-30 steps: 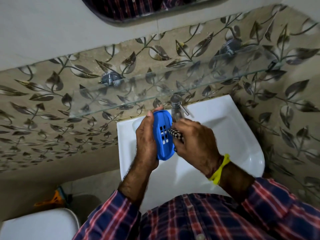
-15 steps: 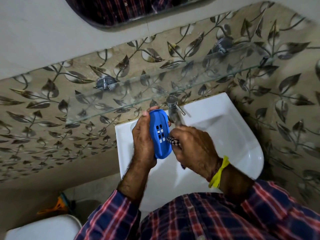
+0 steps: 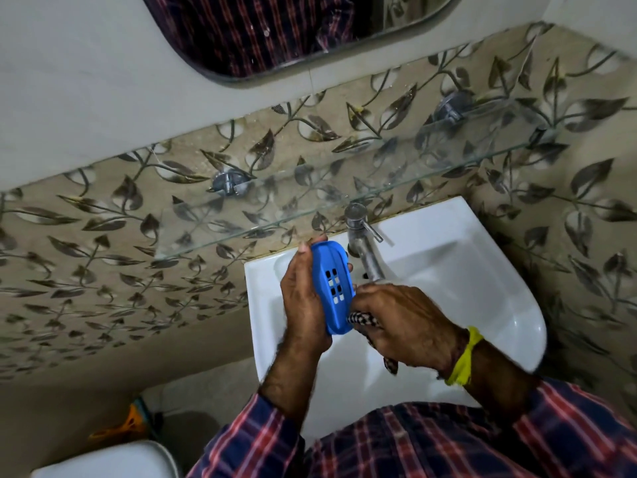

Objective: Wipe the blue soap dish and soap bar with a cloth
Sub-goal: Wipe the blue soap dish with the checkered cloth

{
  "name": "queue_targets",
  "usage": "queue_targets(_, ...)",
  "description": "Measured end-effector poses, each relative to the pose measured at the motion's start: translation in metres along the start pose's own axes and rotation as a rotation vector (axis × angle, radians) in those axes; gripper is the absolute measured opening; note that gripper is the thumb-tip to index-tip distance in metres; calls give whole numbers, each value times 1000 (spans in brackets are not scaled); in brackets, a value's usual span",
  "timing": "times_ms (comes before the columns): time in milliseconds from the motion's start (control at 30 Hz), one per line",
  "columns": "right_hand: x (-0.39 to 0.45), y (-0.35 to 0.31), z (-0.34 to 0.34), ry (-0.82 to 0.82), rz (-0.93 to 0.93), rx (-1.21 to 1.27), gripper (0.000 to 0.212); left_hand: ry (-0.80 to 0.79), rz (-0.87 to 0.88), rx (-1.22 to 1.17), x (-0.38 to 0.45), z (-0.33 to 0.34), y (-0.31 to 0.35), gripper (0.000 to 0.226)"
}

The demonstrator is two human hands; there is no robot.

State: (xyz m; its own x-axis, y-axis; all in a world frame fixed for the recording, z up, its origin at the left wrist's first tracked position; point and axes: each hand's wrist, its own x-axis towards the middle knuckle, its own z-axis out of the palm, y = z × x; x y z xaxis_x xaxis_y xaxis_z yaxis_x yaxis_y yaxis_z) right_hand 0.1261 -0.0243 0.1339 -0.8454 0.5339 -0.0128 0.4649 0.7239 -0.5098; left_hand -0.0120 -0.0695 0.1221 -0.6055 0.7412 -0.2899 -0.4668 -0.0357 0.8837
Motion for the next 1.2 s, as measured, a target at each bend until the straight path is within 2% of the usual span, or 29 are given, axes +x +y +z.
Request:
queue_targets(133,2,-4,2,-20,-1,134,16,22,-10,-16,2,0,0,55)
queue_targets(200,0,-2,2,-14,-31,145,18,10,-25,4,3,0,1,48)
queue_targets(300,-3,9,-3,-1,-67,-1,33,-17,-30,26,3,1,-1,39)
queue_targets(400,-4,6,-2,78,-89,-124,35,7,-5,45,4,5,2,41)
queue_targets(567,5,-6,9,60,-110,182,23,27,177,78,4,1,-1,33)
queue_targets(667,5,5,5,147,62,729,13,83,180,89,3,1,-1,33)
queue_targets(700,3,10,4,201,98,830,13,102,160,119,2,0,-4,36)
queue_targets(767,0,20,5,201,100,786,15,123,74,149,-1,-3,-10,43)
queue_targets(867,-2,23,17,26,106,583,42,171,-61,144,-8,-10,-22,45)
queue_targets(967,-1,23,29,64,66,562,30,237,-131,173,-10,-17,-26,59)
queue_targets(1033,3,26,29,88,47,650,18,194,-157,174,-10,-20,-25,66)
queue_targets(1133,10,37,30,56,81,794,12,107,-158,191,-11,-29,-29,73)
queue_targets(1200,12,40,35,32,132,894,13,154,-109,222,-10,-35,-33,70)
